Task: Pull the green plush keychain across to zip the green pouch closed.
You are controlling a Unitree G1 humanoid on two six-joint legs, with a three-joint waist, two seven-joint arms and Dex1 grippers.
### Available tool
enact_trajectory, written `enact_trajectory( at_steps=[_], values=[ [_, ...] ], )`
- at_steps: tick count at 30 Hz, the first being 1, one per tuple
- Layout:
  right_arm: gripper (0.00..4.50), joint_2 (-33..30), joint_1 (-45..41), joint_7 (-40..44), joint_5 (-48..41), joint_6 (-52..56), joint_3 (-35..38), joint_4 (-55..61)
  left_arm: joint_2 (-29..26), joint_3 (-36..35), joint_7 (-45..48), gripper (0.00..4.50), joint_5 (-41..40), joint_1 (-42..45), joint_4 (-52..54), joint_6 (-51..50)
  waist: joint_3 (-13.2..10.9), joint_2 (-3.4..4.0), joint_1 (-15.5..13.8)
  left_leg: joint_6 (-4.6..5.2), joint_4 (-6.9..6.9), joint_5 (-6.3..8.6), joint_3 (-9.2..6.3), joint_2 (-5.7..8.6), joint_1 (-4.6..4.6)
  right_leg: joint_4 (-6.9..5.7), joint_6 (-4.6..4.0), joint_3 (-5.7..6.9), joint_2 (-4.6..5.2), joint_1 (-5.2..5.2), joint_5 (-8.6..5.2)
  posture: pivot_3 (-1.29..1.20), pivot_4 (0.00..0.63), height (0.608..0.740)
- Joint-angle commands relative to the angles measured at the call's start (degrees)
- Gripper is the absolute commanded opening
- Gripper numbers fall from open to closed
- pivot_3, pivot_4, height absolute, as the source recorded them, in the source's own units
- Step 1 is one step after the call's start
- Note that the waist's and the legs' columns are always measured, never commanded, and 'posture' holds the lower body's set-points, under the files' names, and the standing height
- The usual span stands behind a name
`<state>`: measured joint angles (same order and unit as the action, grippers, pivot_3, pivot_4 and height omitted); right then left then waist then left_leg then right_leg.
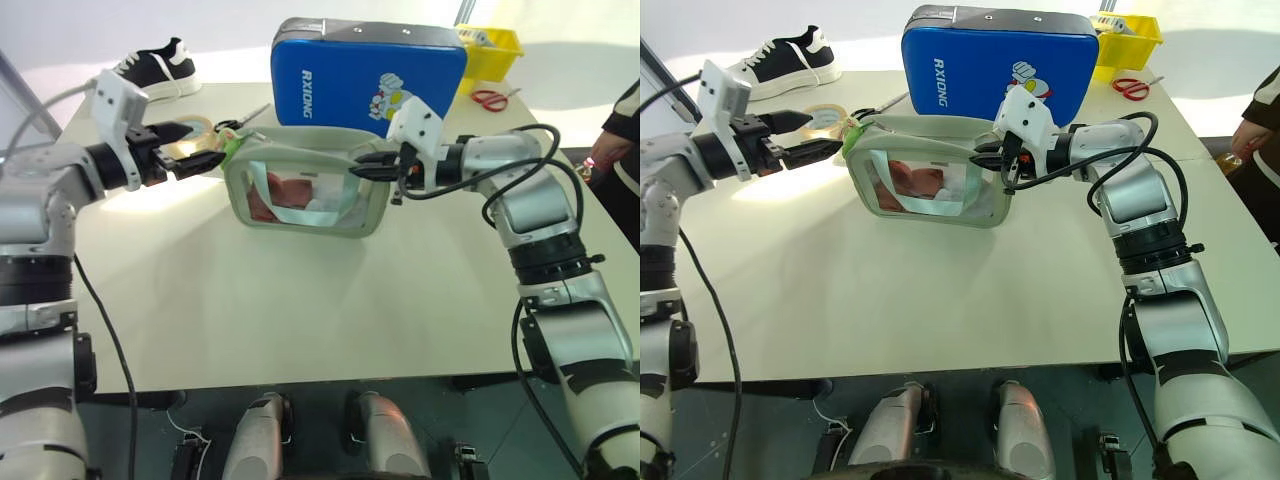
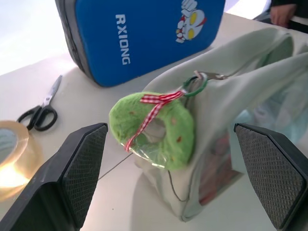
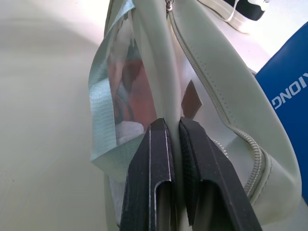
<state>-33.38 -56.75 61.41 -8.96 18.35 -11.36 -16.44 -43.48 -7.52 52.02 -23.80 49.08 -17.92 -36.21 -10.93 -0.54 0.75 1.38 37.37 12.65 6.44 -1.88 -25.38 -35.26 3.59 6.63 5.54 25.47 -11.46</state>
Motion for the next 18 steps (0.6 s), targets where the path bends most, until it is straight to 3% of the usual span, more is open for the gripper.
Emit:
enact_trajectory(
  at_steps=[1, 5, 6, 9, 15, 18],
  values=[
    [0.03, 0.62, -0.34, 0.33, 0.42, -1.0, 0.27, 2.09, 2.09, -0.6, -1.59, 4.5, 1.23, 2.86, -3.91, 3.81, 0.0, -0.01, 0.03, 0.0, 0.01, 0.0, 0.0, 0.0, 0.0, 0.0, 0.0, 0.0, -0.01, 0.0, 0.0, 0.0, 0.15, 0.74],
    [0.03, 0.91, 0.33, -0.07, 0.56, -0.1, 0.69, 3.05, 3.96, -1.38, -0.99, 4.5, 0.34, 3.85, -6.83, 3.75, 0.01, -0.01, 0.21, 0.0, 0.02, 0.0, 0.02, -0.01, 0.02, -0.04, 0.0, 0.0, -0.01, -0.01, 0.01, 0.0, 0.15, 0.74],
    [0.0, 0.99, 0.4, 0.03, 0.56, 0.08, 0.64, 3.31, 4.19, -1.26, -0.98, 4.24, 0.47, 4.1, -7.35, 3.85, 0.01, -0.01, 0.21, 0.0, 0.02, 0.0, 0.02, -0.01, 0.02, -0.04, 0.0, 0.0, -0.01, -0.01, 0.01, 0.0, 0.15, 0.74],
    [0.0, 1.13, 0.68, -0.03, 0.71, 0.06, 0.57, 3.85, 4.77, -0.94, -1.0, 3.18, 0.97, 4.39, -8.38, 4.72, 0.01, -0.01, 0.2, 0.0, 0.04, -0.01, 0.03, -0.01, 0.03, -0.05, 0.0, 0.0, 0.0, -0.02, 0.01, 0.0, 0.15, 0.74],
    [0.0, 1.51, 1.53, -0.53, 0.55, 1.0, 0.58, 5.54, 5.33, -0.84, 0.18, 0.04, 0.48, 4.53, -8.52, 3.98, 0.01, -0.01, 0.23, -0.01, 0.05, -0.01, 0.02, -0.02, 0.03, -0.06, 0.0, 0.0, 0.0, -0.02, 0.01, 0.0, 0.15, 0.74],
    [0.0, 1.39, 1.52, -0.56, 0.81, 0.79, 0.62, 5.44, 5.09, -1.22, 0.28, 0.04, 0.5, 5.41, -8.87, 3.97, 0.01, -0.01, 0.21, -0.01, 0.05, -0.01, 0.02, -0.02, 0.04, -0.08, 0.0, 0.0, -0.01, -0.02, 0.01, 0.0, 0.15, 0.74]
  ],
)
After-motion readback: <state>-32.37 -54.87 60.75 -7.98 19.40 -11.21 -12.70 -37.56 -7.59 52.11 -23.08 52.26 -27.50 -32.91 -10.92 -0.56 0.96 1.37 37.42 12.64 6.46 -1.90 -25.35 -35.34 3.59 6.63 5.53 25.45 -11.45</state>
